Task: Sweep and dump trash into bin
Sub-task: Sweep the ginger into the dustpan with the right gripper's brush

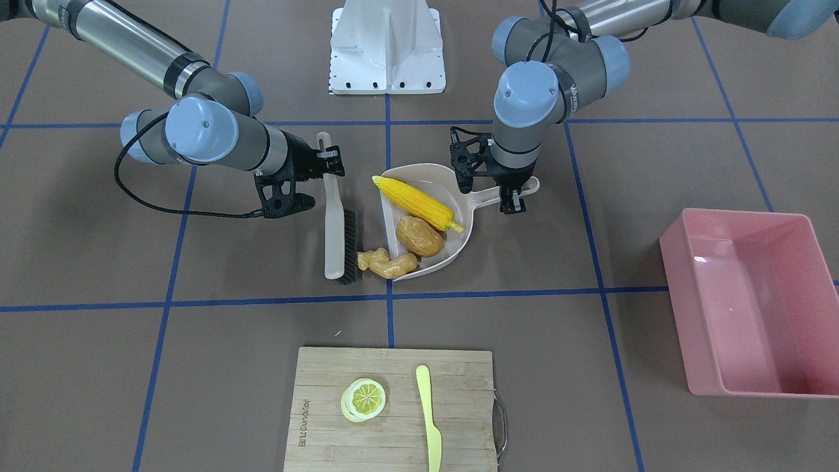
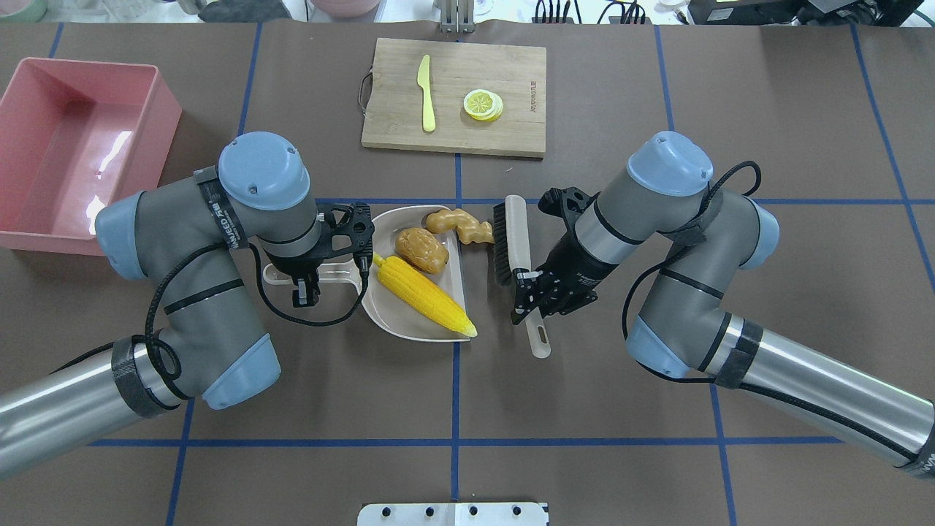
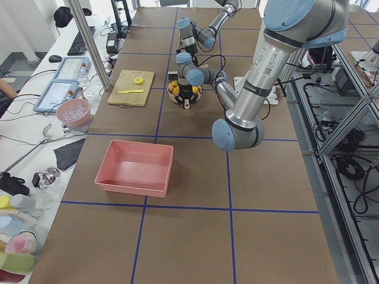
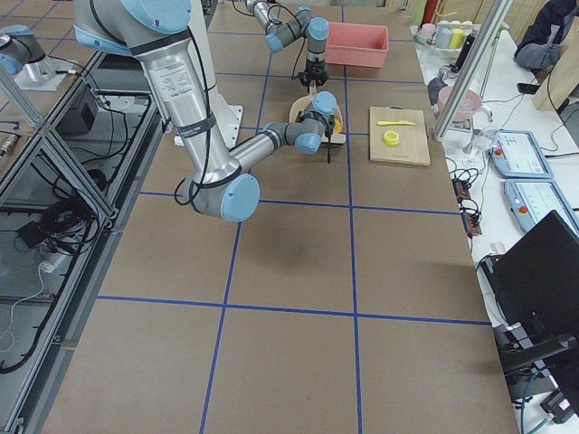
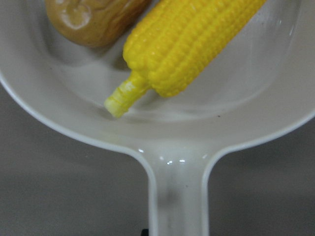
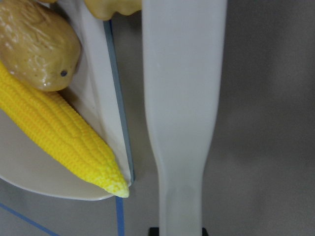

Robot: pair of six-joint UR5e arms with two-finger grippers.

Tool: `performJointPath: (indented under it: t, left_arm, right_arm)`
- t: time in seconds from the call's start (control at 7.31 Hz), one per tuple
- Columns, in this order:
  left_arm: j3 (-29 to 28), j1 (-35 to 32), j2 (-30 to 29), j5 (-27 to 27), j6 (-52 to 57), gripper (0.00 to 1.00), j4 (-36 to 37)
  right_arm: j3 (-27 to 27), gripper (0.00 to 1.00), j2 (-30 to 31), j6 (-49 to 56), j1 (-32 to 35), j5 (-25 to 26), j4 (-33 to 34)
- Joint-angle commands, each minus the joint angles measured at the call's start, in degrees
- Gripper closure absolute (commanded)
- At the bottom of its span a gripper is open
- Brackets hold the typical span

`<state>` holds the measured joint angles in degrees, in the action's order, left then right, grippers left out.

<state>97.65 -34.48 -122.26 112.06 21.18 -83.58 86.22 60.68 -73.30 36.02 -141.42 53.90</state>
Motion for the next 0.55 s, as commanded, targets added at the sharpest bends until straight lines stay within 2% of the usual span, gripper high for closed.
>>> performJointPath:
  t: [0.0,0.41]
  left_arm:
    - [0.0,-0.2,0.0,0.0,0.0,1.0,0.0]
    - [0.0,-0.2,0.0,0.0,0.0,1.0,0.0]
  right_arm:
    - [0.2,1.0,-2.2,0.0,-0.5,0.7,2.6]
    - [0.6,1.0,-2.9,-0.9,-1.7,1.5,3.1]
